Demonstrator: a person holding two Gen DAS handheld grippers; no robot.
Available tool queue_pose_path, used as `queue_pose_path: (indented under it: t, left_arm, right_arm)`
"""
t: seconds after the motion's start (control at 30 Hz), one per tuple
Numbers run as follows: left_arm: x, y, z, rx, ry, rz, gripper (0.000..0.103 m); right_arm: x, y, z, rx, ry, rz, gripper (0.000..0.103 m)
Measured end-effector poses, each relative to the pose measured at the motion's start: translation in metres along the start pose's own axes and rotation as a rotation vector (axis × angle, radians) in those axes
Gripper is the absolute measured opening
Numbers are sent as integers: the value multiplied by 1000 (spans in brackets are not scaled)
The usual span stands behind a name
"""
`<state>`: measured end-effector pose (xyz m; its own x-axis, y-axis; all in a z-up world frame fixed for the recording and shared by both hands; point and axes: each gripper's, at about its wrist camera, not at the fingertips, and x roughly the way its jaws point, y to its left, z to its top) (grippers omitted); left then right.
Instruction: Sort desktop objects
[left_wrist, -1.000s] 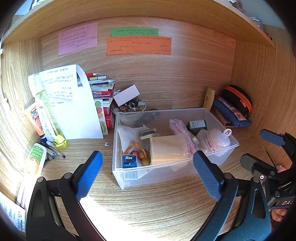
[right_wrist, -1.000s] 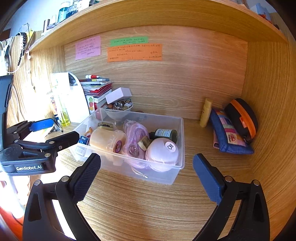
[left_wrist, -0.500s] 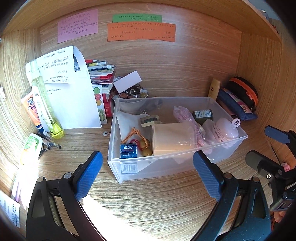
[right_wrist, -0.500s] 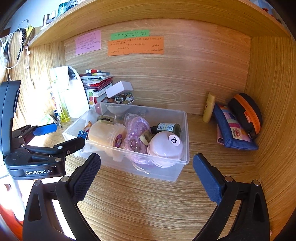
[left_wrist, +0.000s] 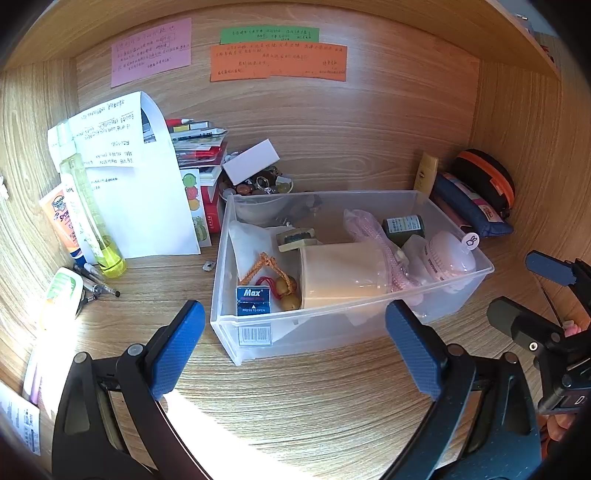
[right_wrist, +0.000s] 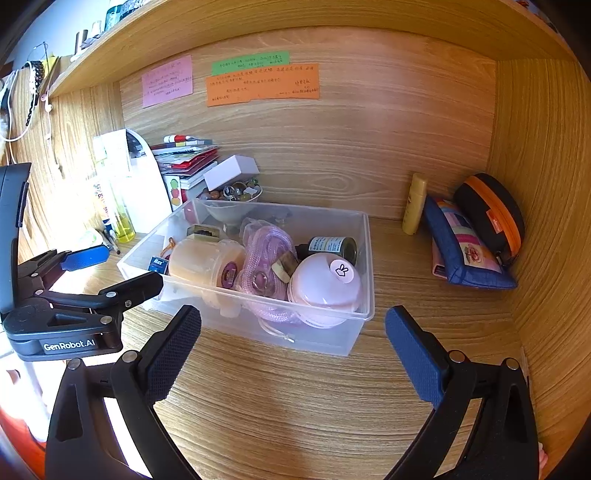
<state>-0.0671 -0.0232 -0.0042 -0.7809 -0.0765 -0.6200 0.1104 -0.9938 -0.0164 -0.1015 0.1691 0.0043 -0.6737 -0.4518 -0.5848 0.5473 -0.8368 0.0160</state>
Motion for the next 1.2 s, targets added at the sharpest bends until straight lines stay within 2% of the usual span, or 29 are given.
queue_pose_path:
  t: [0.47,0.67,0.87,1.0,1.2]
  left_arm:
    - [2,1,-1,-5,6,0,99]
    - [5,9,2,-52,20,-32,99]
    - [5,20,3,-111,19,-26,99]
    - [3,26,3,-135,24,-63,99]
    - [-1,21,3,-96,12,-42,99]
  right_arm:
    - [0,2,0,-10,3,16,100]
    - [1,2,0,-7,6,20,100]
    - [2,1,-1,-3,8,24,100]
    - [3,2,-2,2,13,31,100]
    - [4,2,-2,10,16,42,100]
